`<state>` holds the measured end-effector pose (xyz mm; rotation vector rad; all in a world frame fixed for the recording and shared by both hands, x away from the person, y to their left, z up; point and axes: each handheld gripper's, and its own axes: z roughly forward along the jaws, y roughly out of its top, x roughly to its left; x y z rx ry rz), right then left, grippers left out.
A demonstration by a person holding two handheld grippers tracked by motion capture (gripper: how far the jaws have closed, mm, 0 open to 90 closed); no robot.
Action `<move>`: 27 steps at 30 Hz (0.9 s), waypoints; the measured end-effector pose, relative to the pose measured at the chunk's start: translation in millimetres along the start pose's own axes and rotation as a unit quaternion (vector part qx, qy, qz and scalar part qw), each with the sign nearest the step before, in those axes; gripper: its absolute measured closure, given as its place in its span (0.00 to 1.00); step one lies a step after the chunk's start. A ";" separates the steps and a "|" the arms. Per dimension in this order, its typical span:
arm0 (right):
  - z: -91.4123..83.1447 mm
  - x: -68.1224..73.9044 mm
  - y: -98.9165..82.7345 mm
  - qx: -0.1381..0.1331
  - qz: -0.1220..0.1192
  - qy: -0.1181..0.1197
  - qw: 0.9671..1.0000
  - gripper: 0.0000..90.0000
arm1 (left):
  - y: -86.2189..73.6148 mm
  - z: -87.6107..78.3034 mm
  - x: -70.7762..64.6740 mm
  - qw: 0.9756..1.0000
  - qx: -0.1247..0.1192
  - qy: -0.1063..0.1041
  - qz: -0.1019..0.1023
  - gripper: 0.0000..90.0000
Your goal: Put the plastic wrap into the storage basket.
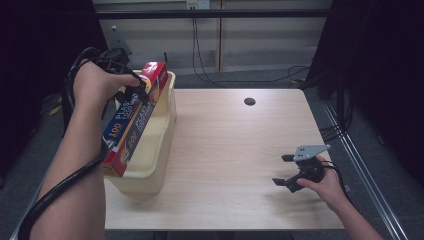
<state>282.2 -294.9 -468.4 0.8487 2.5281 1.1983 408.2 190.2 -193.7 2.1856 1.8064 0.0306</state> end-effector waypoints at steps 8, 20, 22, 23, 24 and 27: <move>-0.1 -0.5 0.2 0.000 -0.001 -0.001 1.000 0.06 | -2.8 7.7 5.6 1.000 0.000 0.004 -0.008 0.46; 0.1 0.4 0.6 0.000 0.001 0.001 1.000 0.06 | -8.6 17.2 13.1 1.000 0.004 0.005 -0.017 0.46; 0.4 0.1 0.7 -0.002 -0.002 0.001 1.000 0.06 | -9.1 19.4 14.3 1.000 0.005 0.006 -0.015 0.46; 0.4 0.1 0.7 -0.001 -0.002 0.001 1.000 0.06 | -9.3 20.2 14.9 1.000 0.005 0.006 -0.016 0.46; 0.4 0.1 0.7 -0.001 -0.002 0.000 1.000 0.06 | -9.5 20.9 15.9 1.000 0.005 0.007 -0.015 0.46; 0.3 0.1 0.5 0.000 -0.002 0.000 1.000 0.06 | -10.7 23.3 17.4 1.000 0.004 0.007 -0.019 0.46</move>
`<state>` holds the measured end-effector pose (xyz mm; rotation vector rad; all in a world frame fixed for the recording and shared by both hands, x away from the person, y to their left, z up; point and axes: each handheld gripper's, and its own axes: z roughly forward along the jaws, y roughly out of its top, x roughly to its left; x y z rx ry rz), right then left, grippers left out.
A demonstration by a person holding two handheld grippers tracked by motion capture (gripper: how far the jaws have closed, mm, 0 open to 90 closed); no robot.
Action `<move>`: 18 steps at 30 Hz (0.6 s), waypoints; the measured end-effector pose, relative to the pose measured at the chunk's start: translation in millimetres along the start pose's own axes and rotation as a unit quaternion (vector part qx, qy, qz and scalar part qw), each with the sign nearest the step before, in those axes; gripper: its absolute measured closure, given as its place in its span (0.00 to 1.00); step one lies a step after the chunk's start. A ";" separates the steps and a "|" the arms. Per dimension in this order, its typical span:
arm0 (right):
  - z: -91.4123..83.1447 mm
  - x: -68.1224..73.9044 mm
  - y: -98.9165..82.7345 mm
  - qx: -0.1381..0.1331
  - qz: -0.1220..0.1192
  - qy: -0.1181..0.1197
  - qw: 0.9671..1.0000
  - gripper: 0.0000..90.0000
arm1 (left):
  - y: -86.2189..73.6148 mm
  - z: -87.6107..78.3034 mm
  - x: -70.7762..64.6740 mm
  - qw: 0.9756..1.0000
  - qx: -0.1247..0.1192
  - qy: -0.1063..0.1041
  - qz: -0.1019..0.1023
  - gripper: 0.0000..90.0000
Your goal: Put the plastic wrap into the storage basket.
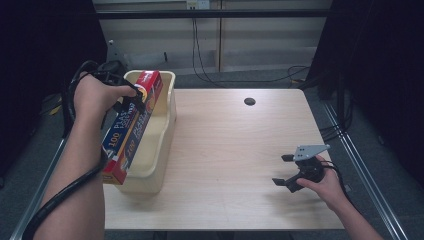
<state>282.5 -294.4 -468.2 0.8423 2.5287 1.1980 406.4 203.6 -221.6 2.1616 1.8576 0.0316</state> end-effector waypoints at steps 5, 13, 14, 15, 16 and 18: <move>-0.2 -0.3 0.1 -0.001 0.000 -0.001 1.000 0.06 | -1.7 3.2 3.2 1.000 0.004 0.000 0.001 0.46; 0.1 0.2 0.4 0.000 -0.001 -0.001 1.000 0.06 | -3.9 12.3 7.6 1.000 0.009 -0.006 -0.004 0.46; 0.2 0.4 0.4 0.000 0.000 0.001 1.000 0.06 | -3.9 12.3 7.6 1.000 0.009 -0.006 -0.004 0.46; 0.1 0.3 0.5 0.000 -0.001 0.000 1.000 0.06 | -4.2 14.2 7.7 1.000 0.008 -0.007 -0.005 0.46; -0.1 0.3 0.5 0.000 -0.001 -0.001 1.000 0.06 | -4.2 15.1 8.4 1.000 0.008 -0.006 -0.004 0.46; -0.2 0.1 0.4 -0.001 -0.001 -0.001 1.000 0.06 | -4.4 16.7 8.5 1.000 0.011 -0.007 -0.007 0.46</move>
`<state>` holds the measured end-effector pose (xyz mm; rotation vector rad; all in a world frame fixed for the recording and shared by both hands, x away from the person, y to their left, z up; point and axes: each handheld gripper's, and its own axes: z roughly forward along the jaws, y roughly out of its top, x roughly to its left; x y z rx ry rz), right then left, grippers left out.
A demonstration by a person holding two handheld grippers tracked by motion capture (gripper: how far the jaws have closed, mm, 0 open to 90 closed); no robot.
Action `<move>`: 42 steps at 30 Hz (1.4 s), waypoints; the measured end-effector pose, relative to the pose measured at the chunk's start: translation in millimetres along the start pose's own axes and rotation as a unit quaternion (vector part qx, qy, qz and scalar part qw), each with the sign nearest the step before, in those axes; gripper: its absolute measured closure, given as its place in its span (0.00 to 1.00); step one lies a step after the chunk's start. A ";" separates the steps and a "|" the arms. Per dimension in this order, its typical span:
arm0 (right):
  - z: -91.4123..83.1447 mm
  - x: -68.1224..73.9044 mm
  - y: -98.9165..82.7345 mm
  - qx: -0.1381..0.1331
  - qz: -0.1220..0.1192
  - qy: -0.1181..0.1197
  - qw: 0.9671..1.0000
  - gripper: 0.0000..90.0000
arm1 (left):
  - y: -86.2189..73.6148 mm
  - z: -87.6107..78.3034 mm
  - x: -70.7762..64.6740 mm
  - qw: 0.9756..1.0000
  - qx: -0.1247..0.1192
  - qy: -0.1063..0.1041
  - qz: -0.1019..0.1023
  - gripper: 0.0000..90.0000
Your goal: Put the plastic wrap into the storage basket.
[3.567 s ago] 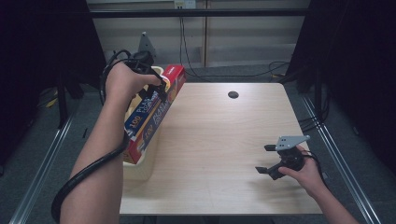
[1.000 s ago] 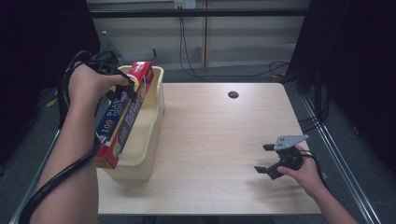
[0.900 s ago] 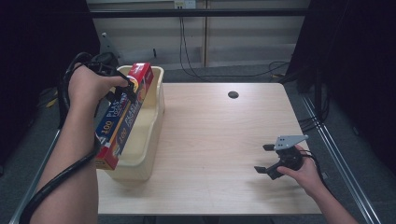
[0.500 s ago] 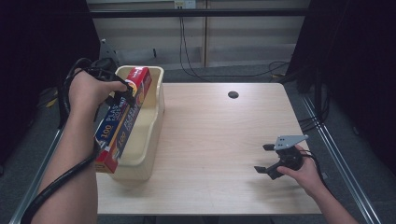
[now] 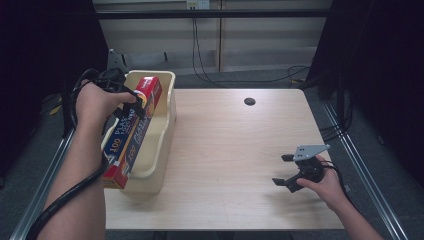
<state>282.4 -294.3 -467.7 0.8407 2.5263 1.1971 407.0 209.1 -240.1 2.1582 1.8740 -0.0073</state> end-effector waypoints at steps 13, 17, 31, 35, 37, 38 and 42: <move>0.1 -0.1 0.1 -0.001 0.000 0.001 1.000 0.06 | -2.3 13.1 3.2 1.000 0.007 -0.001 -0.004 0.46; 0.4 0.0 0.2 -0.001 0.000 0.001 1.000 0.06 | -2.6 16.4 4.3 1.000 0.008 -0.004 -0.005 0.46; 1.4 -0.8 0.3 0.000 -0.001 0.000 1.000 0.06 | -3.2 30.8 6.2 1.000 0.020 -0.004 -0.013 0.45; 2.0 -0.7 0.5 -0.001 -0.001 0.003 1.000 0.06 | -2.9 34.0 6.7 1.000 0.020 -0.006 -0.016 0.45; 2.1 -1.1 0.6 -0.001 0.000 0.002 1.000 0.06 | -2.5 37.2 8.2 1.000 0.022 -0.002 -0.012 0.45; 2.2 -1.2 0.7 -0.002 0.001 0.002 1.000 0.06 | -2.6 38.3 8.1 1.000 0.024 -0.006 -0.016 0.45; 2.5 -1.4 0.8 -0.003 -0.001 0.002 1.000 0.06 | -3.2 44.5 8.6 1.000 0.024 -0.006 -0.018 0.45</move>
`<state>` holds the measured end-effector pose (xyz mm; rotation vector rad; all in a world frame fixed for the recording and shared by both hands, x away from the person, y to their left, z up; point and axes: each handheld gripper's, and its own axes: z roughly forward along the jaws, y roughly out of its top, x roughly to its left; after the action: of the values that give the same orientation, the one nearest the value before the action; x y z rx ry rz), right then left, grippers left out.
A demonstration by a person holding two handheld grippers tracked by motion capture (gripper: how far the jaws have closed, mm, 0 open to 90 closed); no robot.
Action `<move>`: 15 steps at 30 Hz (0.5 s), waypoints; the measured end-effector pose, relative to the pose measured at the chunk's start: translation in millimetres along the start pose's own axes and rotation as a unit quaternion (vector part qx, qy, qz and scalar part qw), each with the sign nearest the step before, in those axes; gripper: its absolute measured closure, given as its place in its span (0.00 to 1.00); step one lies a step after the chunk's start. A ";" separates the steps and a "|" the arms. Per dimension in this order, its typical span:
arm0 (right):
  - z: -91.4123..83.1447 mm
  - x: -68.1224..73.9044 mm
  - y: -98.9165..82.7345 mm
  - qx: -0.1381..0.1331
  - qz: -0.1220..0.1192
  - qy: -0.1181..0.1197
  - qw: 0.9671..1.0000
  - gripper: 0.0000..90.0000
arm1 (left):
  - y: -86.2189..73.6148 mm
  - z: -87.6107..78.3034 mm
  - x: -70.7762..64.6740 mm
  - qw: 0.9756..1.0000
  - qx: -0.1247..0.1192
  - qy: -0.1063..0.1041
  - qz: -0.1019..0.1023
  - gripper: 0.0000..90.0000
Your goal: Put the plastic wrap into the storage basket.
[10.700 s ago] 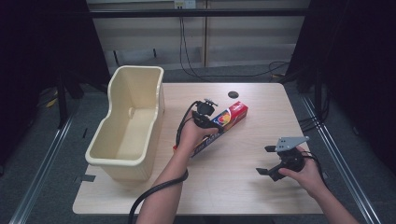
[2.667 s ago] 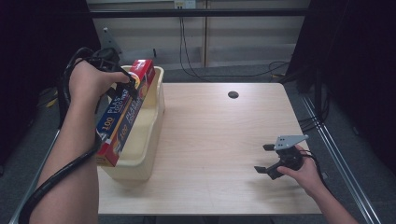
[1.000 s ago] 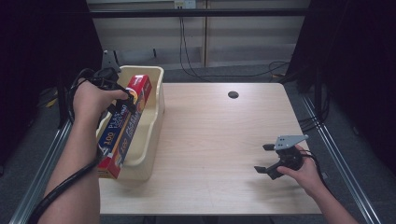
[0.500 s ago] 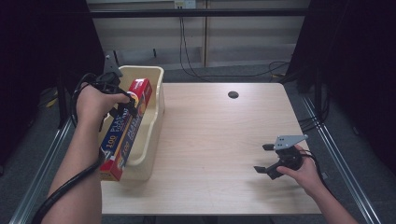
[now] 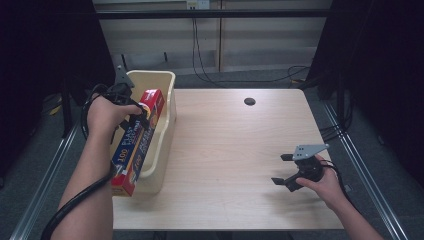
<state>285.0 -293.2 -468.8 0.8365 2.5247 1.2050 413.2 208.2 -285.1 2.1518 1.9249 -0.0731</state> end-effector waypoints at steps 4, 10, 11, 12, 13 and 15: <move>0.0 -0.1 0.1 0.001 0.001 0.000 1.000 0.06 | 0.8 2.9 1.1 1.000 0.003 -0.001 0.003 0.45; 0.3 -0.2 0.2 0.001 0.000 0.001 1.000 0.06 | 1.3 6.3 1.1 1.000 0.003 0.000 -0.003 0.45; 0.4 -0.1 0.2 0.001 0.000 0.002 1.000 0.06 | 1.4 8.3 1.8 1.000 0.002 0.000 -0.002 0.45; 0.4 0.0 0.2 0.001 0.000 0.003 1.000 0.06 | 1.2 9.6 1.7 1.000 0.001 -0.001 -0.004 0.45; 0.4 0.1 0.2 0.002 0.000 0.003 1.000 0.06 | 1.3 10.7 2.1 1.000 0.000 0.001 -0.001 0.45; 0.5 -0.1 0.1 0.002 -0.001 0.002 1.000 0.06 | 1.0 12.2 1.7 1.000 0.000 -0.003 -0.003 0.45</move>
<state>285.3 -292.8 -469.0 0.8335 2.5311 1.2031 416.0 207.1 -297.0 2.1424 1.9283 -0.0807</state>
